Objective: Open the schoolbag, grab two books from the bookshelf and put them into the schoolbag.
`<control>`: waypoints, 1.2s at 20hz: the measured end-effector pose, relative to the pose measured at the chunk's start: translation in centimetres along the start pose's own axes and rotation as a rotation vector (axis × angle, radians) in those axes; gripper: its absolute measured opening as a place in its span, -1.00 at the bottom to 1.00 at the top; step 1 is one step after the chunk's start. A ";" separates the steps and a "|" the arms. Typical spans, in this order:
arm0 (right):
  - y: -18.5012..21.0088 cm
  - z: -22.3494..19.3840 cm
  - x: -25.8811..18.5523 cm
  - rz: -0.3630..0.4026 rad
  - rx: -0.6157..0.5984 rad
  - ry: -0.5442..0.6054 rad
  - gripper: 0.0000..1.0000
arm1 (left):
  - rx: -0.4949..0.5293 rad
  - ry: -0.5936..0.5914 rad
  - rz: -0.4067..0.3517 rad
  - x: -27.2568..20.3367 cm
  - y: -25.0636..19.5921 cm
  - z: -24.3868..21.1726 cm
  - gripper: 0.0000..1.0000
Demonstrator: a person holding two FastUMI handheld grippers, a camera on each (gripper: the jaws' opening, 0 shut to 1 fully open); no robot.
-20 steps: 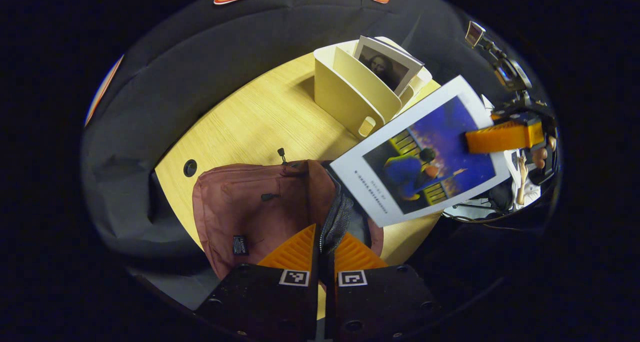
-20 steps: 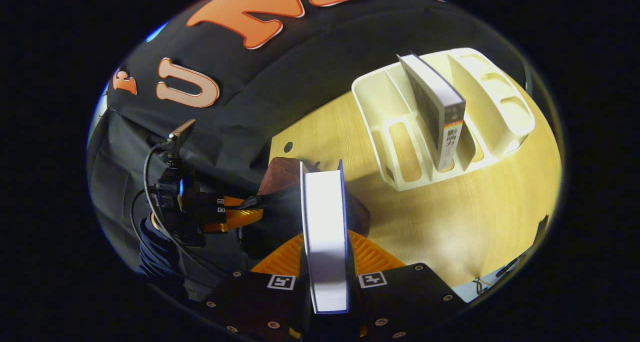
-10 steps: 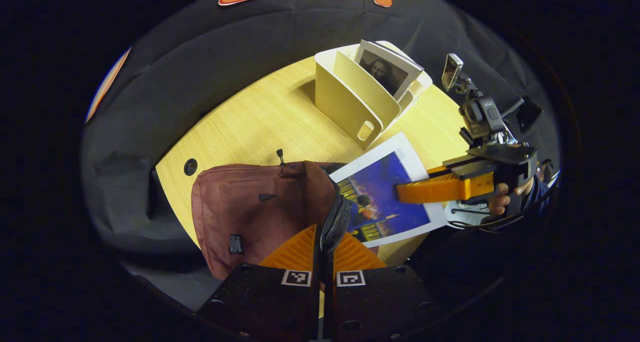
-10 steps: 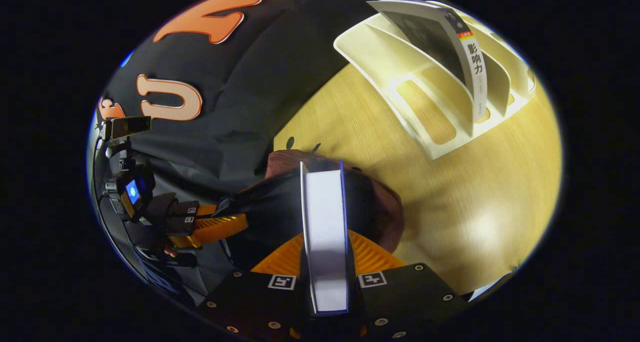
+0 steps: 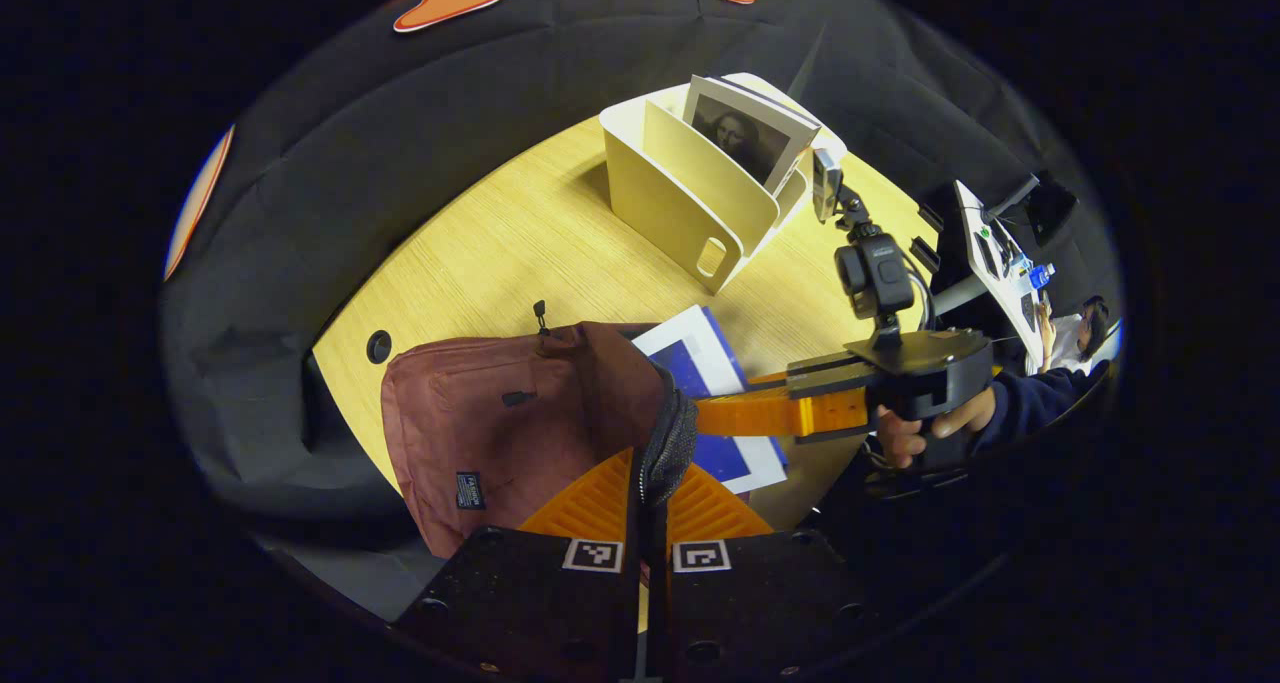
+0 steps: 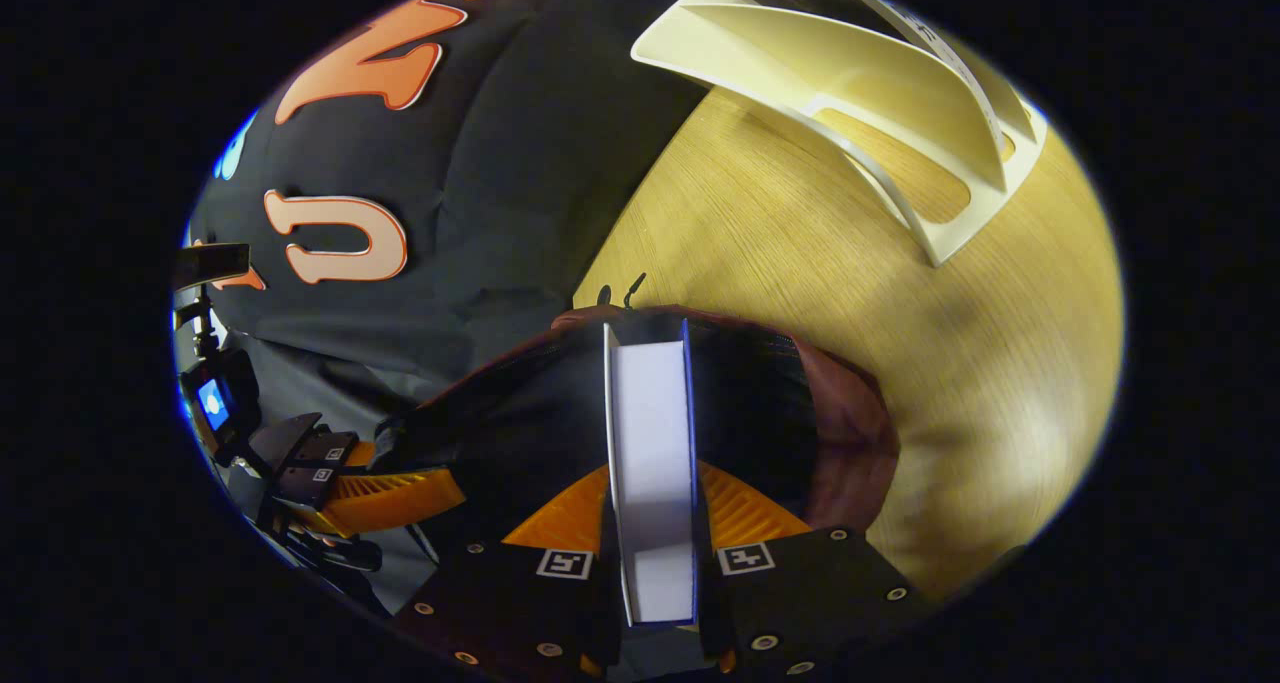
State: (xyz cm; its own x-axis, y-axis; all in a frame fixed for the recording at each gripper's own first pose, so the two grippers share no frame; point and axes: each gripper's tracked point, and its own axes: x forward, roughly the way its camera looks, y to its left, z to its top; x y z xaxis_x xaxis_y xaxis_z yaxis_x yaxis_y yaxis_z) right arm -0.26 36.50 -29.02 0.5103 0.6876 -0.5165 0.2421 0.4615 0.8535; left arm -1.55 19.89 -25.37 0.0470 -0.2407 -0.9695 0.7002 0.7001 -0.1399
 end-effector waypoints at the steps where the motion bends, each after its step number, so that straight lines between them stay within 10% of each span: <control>1: 0.0 -0.2 0.7 0.010 0.006 -0.005 -0.38 | 0.004 0.001 -0.001 0.0 -0.2 0.1 -0.92; 10: 0.6 -0.9 5.7 0.043 0.033 -0.044 -0.58 | 0.012 0.000 -0.037 0.3 -1.8 -0.2 -0.92; 12: 0.4 -1.2 6.2 0.019 0.031 -0.029 -0.07 | -0.004 -0.001 -0.044 0.3 -1.8 -0.4 -0.92; 13: -0.2 -1.7 6.3 -0.015 0.019 0.000 -0.28 | -0.012 -0.006 -0.045 0.4 -1.6 -0.2 -0.92; 15: -2.2 -3.3 6.2 -0.121 -0.048 0.086 0.25 | -0.036 -0.017 -0.040 0.7 -0.9 0.0 -0.92; 19: -4.6 -2.7 2.9 -0.232 -0.179 0.098 0.52 | -0.067 -0.045 -0.050 0.9 -0.5 0.2 -0.91; 20: -5.2 -1.8 1.5 -0.262 -0.213 0.091 0.93 | -0.074 -0.049 -0.048 0.9 -0.4 0.2 -0.91; 24: -7.2 1.0 -3.1 -0.363 -0.326 0.064 0.95 | -0.070 -0.058 -0.043 1.3 -0.8 0.3 -0.92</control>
State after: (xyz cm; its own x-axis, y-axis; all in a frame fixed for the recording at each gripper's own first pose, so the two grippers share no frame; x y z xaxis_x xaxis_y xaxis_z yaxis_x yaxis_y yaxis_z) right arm -2.75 30.45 -33.48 0.3869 0.4780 -0.7886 0.1194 0.8220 0.5568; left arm -1.81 18.81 -26.43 0.0605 -0.3082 -0.9494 0.6514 0.7329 -0.1964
